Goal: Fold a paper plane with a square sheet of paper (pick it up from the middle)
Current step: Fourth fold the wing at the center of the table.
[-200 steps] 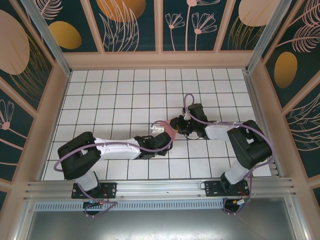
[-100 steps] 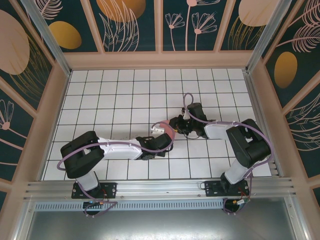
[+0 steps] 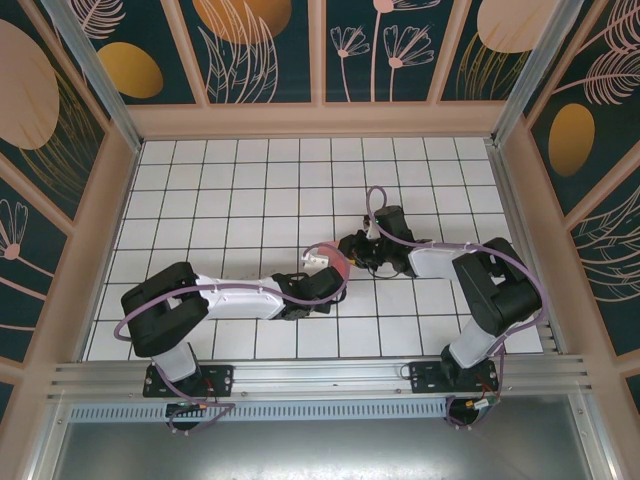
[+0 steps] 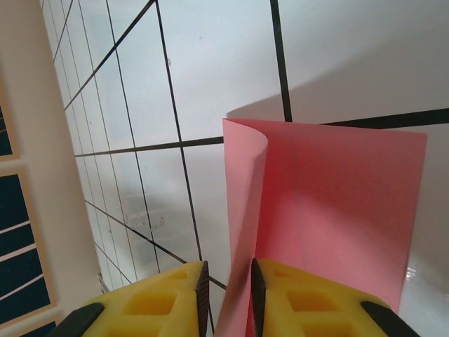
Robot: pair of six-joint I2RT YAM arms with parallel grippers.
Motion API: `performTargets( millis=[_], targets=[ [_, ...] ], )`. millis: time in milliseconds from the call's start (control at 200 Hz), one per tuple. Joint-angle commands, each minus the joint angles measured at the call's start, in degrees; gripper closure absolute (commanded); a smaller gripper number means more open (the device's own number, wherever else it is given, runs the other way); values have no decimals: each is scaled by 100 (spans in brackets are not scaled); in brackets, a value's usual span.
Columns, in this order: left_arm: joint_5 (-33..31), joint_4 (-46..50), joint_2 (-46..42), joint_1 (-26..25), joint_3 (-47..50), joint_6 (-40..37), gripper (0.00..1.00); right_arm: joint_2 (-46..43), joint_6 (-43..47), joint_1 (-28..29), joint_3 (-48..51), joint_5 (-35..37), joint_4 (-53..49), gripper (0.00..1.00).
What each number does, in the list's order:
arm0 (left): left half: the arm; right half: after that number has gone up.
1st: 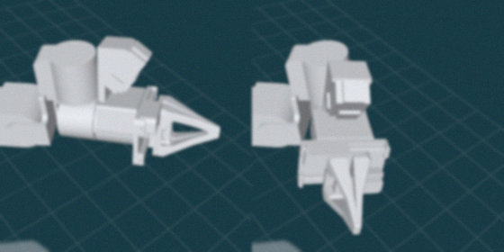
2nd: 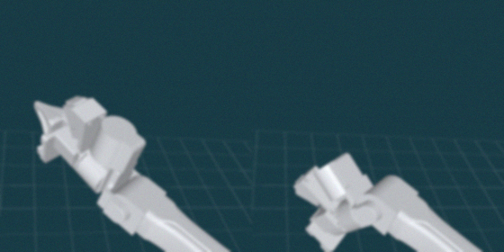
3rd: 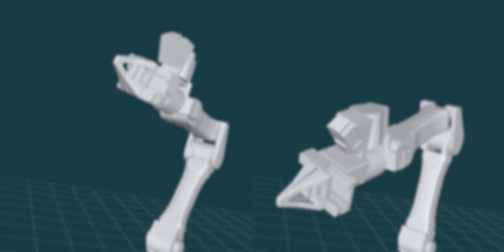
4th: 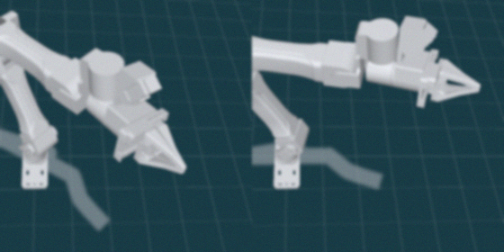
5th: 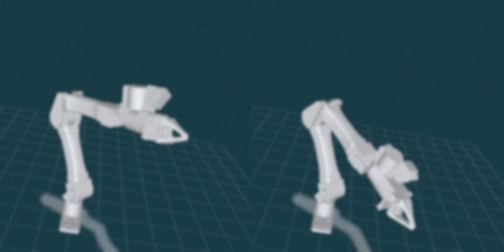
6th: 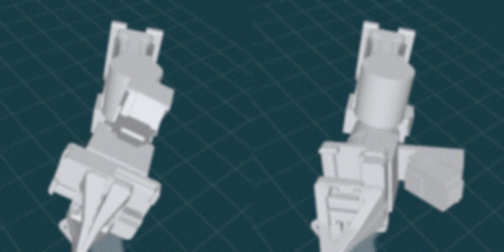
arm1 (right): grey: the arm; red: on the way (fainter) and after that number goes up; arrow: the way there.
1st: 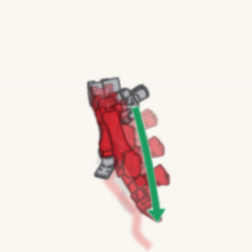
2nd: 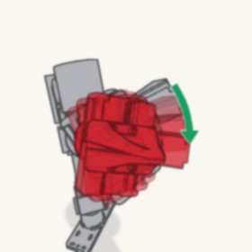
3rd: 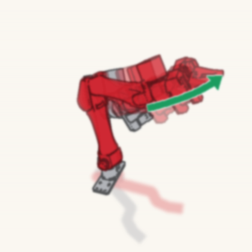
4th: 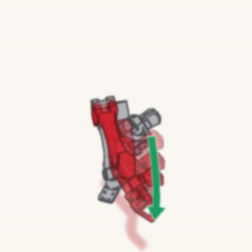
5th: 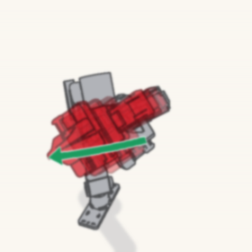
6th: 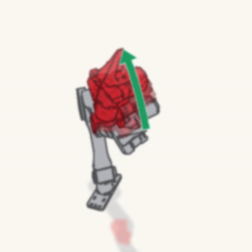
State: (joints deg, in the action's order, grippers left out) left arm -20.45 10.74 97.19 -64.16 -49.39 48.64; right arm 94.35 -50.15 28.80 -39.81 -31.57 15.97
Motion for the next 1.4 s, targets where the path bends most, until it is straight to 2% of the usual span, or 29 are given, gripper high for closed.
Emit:
performTargets(
  millis=[0, 205, 425, 565, 691, 1031, 1186, 1396],
  targets=[
    [-102, -13, 38, -43, 3, -107, 85, -65, 209, -40, -110, -26, -210, 72],
    [-15, -190, -68, -44, 74, -538, 90, -573, 594, -118, -198, 427, -853, 55],
    [551, -672, -182, 17, 251, -915, 91, -1603, 749, -268, 28, 953, -1303, 46],
    [1033, -1090, -320, 190, 455, -1044, 92, -2084, 537, -250, 514, 886, -1038, 46],
    [1554, -1406, -389, 422, 613, -1106, 92, -2257, 326, -109, 938, 763, -660, 50],
    [2755, -2016, -358, 885, 828, -1193, 92, -2141, -22, 560, 1216, 1076, -251, 79],
    [3278, -2277, -258, 1070, 913, -1154, 92, -1981, -191, 758, 1257, 1148, 2, 82],
    [3556, -2473, -147, 1236, 1027, -979, 92, -1722, -316, 873, 1224, 1312, 57, 85]
  ],
)
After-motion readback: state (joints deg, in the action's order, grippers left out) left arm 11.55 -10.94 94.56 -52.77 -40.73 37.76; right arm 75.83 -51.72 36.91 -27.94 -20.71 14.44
